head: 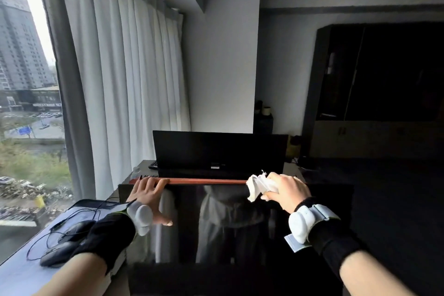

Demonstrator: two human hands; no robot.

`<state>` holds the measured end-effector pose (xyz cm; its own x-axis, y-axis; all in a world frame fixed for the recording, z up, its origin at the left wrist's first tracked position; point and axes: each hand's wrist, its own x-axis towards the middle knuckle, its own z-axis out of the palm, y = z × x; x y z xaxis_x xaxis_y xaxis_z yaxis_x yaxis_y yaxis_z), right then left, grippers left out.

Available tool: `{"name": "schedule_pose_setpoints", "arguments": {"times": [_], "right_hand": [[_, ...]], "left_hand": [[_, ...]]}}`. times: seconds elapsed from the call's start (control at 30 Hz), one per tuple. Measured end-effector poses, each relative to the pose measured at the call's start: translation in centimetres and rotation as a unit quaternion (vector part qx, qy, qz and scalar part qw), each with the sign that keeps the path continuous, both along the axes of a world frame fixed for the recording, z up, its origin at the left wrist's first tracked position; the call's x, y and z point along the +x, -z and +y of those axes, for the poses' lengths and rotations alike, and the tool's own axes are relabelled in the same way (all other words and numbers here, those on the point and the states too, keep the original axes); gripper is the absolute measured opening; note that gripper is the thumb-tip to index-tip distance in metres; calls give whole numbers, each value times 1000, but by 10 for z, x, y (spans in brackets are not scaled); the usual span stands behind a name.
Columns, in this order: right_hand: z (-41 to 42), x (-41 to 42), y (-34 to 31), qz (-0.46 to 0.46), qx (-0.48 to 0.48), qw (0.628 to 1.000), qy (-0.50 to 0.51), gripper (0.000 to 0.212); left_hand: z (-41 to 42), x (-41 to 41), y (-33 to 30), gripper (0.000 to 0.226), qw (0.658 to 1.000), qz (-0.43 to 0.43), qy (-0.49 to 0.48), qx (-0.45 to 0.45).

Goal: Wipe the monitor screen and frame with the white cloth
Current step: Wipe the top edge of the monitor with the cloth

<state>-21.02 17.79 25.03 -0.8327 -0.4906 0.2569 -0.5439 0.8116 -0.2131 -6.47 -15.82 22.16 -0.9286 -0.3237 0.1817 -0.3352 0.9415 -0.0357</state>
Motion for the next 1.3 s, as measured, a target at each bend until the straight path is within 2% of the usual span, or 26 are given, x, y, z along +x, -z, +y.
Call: {"name": "schedule_pose_setpoints", "arguments": {"times": [0.1, 0.23, 0.33, 0.43, 0.53, 0.6, 0.7, 0.83, 0.93, 1.0, 1.07, 1.13, 1.3], "right_hand": [[55, -18, -1, 4, 14, 999, 30, 47], [99, -35, 2, 2, 8, 998, 54, 49], [104, -41, 1, -3, 2, 999, 53, 45], [99, -39, -5, -40, 9, 997, 58, 29], [92, -39, -12, -78, 32, 994, 74, 34], [85, -38, -15, -88, 50, 992, 79, 27], [58, -29, -21, -89, 94, 988, 84, 26], [7, -10, -16, -80, 101, 989, 70, 30], [-47, 14, 1, -70, 145, 986, 32, 67], [-86, 30, 7, -7, 150, 988, 22, 91], [-128, 53, 19, 10, 126, 992, 22, 101], [-166, 71, 25, 13, 108, 994, 17, 97], [-235, 90, 24, -19, 108, 994, 6, 69]], "left_hand": [[8, -4, -4, 124, 999, -28, -26, 3], [11, -10, 1, 131, 999, -23, -42, -16], [8, -12, 2, 137, 999, -20, -44, -22], [4, -12, 7, 143, 998, -37, -48, -8], [2, -15, 12, 144, 998, -38, -51, -4], [1, -17, 15, 142, 998, -39, -50, -17], [-6, -19, 18, 143, 998, -44, -35, -31], [-12, -19, 22, 139, 999, -24, -3, -37], [-20, -15, 25, 133, 998, -53, 29, -34], [-19, -16, 16, 129, 998, -21, 35, -48], [-21, -17, 19, 124, 998, -23, 36, -43], [-24, -16, 23, 123, 997, -21, 47, -55], [-35, -20, 28, 124, 995, -28, 63, -70]]}}
